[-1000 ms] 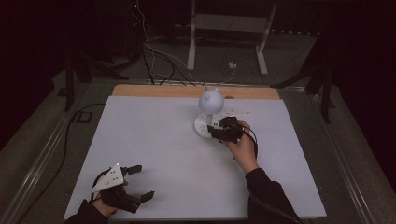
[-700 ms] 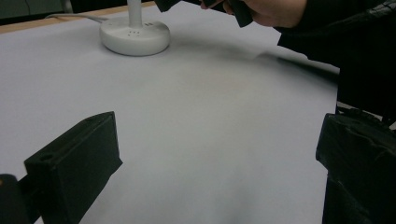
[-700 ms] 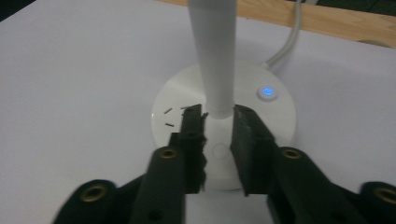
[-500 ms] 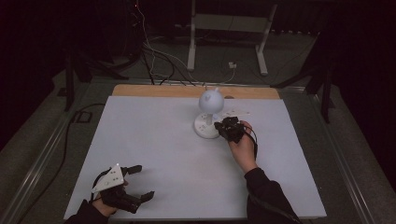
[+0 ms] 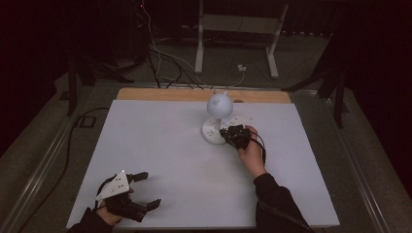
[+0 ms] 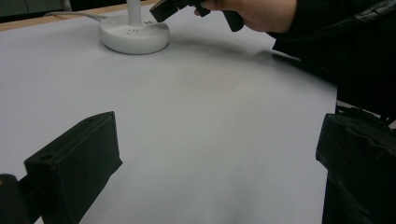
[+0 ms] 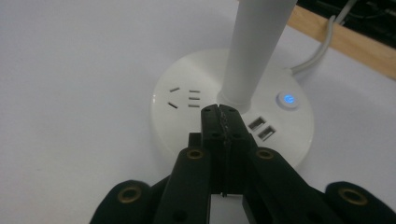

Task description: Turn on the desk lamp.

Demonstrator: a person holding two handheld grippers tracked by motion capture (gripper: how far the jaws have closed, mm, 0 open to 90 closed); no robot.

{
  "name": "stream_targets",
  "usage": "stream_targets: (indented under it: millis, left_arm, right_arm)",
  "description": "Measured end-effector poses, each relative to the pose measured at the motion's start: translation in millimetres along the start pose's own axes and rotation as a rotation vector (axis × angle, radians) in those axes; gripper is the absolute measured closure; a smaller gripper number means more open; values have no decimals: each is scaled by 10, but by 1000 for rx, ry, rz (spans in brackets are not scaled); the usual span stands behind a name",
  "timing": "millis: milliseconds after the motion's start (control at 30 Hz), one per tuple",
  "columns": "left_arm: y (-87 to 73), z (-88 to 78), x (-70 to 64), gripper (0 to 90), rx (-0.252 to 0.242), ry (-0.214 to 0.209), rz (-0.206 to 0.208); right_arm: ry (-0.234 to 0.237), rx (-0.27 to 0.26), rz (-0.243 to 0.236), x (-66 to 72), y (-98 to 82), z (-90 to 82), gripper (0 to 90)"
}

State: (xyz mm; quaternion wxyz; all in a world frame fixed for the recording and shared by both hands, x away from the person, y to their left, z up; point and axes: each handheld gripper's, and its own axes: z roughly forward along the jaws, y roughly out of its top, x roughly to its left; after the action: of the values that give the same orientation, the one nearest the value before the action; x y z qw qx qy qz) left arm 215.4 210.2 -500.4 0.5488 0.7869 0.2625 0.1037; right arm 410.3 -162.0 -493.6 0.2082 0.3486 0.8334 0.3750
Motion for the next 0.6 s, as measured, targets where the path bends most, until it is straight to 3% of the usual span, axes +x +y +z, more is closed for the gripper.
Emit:
stream_targets:
  millis: [267, 367, 600]
  left_arm:
    - [-2, 5, 2, 3, 0, 1, -4]
    - [-3, 6, -3, 3, 3, -3, 0]
    - [-3, 1, -1, 3, 0, -2, 0]
  right_arm:
    - [-23, 10, -27, -18, 7, 25, 900]
    - [-19, 14, -2, -32, -1, 46, 900]
    - [-31, 22, 3, -36, -17, 85, 900]
